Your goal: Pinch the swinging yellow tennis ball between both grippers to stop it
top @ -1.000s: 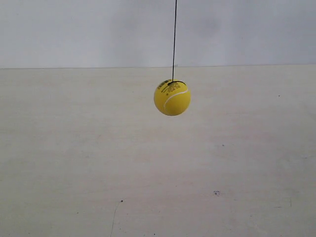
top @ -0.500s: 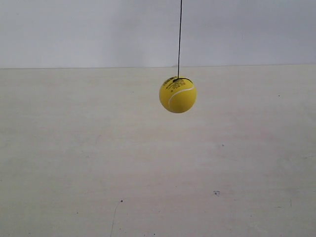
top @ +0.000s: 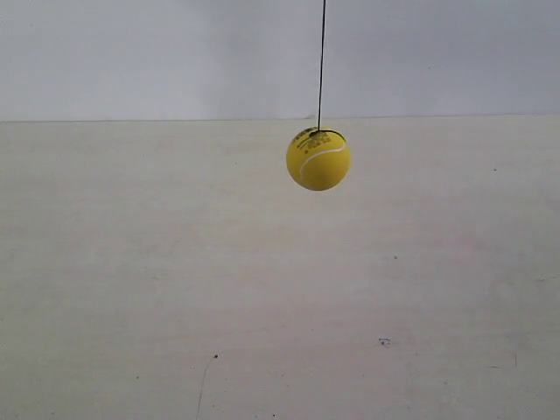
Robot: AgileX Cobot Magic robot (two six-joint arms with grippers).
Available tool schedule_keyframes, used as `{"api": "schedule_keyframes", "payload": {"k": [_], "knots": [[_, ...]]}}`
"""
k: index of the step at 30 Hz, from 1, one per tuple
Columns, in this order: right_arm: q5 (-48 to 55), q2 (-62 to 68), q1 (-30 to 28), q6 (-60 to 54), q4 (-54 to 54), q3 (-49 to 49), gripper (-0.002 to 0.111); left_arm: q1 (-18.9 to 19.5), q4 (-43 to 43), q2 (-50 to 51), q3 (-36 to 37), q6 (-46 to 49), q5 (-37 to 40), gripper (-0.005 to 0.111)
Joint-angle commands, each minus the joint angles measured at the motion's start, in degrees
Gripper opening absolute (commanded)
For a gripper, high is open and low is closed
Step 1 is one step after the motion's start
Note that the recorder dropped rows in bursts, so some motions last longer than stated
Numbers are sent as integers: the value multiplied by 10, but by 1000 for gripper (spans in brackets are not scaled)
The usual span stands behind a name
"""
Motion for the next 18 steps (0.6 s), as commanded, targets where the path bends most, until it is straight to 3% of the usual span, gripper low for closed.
{"api": "schedule_keyframes", "payload": {"k": [1, 5, 13, 16, 18], "knots": [[0, 0, -3, 1, -4, 0, 0, 81, -74, -1, 24, -65, 9, 5], [0, 0, -3, 1, -4, 0, 0, 116, -77, -1, 53, -106, 9, 5], [0, 0, -3, 1, -4, 0, 0, 116, -68, -1, 53, -95, 16, 5], [0, 0, -3, 1, -4, 0, 0, 116, -91, -1, 53, -51, 19, 5], [0, 0, -3, 1, -4, 0, 0, 116, -182, -1, 53, 42, 33, 5]]}}
